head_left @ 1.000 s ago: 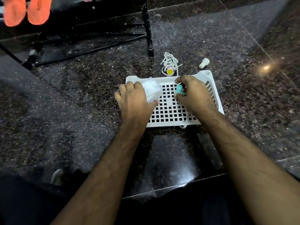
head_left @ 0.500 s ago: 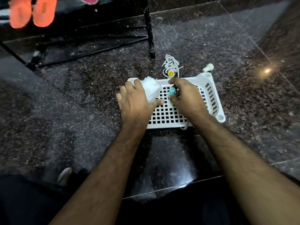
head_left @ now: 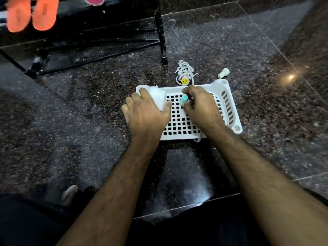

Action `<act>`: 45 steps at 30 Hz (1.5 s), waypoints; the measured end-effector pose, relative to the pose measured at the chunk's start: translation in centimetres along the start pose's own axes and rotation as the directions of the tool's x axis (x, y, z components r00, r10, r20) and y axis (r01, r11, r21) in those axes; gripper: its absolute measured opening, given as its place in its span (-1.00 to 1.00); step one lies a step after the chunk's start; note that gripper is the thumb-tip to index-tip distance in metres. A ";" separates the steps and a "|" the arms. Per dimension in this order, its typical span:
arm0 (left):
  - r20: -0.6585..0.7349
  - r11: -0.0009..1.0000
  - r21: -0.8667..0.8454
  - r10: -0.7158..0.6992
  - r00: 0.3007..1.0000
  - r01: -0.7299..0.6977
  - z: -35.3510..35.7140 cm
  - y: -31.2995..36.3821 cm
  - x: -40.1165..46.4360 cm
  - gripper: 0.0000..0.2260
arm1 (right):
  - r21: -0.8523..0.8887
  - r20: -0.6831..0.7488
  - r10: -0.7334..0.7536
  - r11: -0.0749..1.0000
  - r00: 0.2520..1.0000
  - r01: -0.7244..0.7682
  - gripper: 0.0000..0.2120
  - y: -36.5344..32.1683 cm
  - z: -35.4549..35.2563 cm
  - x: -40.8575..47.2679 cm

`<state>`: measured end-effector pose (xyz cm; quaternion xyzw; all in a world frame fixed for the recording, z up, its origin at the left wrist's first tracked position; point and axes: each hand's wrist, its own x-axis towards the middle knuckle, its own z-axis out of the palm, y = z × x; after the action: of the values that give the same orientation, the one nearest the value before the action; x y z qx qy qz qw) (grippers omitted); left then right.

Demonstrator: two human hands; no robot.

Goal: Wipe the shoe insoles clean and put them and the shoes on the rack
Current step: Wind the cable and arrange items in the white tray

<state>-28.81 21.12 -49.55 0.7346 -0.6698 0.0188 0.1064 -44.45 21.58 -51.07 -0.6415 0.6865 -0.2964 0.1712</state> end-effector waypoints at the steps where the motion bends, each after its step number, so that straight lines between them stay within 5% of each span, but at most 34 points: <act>1: -0.022 1.000 0.002 0.000 1.000 0.000 0.0 0.0 -0.1 -0.26 | 0.003 0.001 0.001 1.000 1.000 -0.001 -0.66 0.0 0.0 0.0; 4: -0.127 0.996 -0.033 0.081 0.989 -0.086 -0.4 0.6 -0.6 -0.22 | 0.024 0.010 0.009 1.000 1.000 -0.010 -0.62 0.1 -0.1 0.1; 10: -0.157 0.896 -0.227 0.354 0.922 -0.382 -0.2 3.2 -2.5 -0.56 | 0.045 -0.041 0.065 0.997 0.997 -0.063 -0.64 0.4 -1.9 1.0; 15: -0.057 0.871 -0.305 0.388 0.920 -0.386 0.6 3.7 -3.2 -0.54 | -0.162 0.083 0.260 0.956 0.962 -0.244 -0.80 1.4 -3.5 0.9; 21: -0.052 0.860 -0.338 0.388 0.920 -0.382 0.8 3.8 -3.3 -0.57 | -0.360 0.233 0.356 0.896 0.905 -0.259 -0.54 0.2 -3.4 0.1; 27: -0.049 0.841 -0.378 0.400 0.915 -0.387 0.9 3.8 -3.4 -0.59 | -0.242 0.316 0.373 0.921 0.872 -0.306 -0.77 -0.5 -4.3 0.2; 32: -0.047 0.842 -0.392 0.383 0.922 -0.370 0.8 3.6 -3.1 -0.58 | -0.056 0.558 0.331 0.930 0.761 -0.363 -0.93 -1.2 -6.6 -0.3; 37: -0.033 0.837 -0.390 0.403 0.914 -0.383 0.9 3.8 -3.3 -0.61 | -0.238 0.382 0.335 0.936 0.861 -0.259 -0.95 -0.6 -5.4 0.2; 45: -0.019 0.835 -0.380 0.424 0.906 -0.398 1.0 4.0 -3.7 -0.55 | -0.268 0.289 0.291 0.939 0.912 -0.215 -0.96 0.6 -3.9 0.5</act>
<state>-33.26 24.21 -50.66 0.5397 -0.8059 -0.1113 0.2162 -47.34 21.84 -48.39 -0.6021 0.7562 -0.0806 0.2432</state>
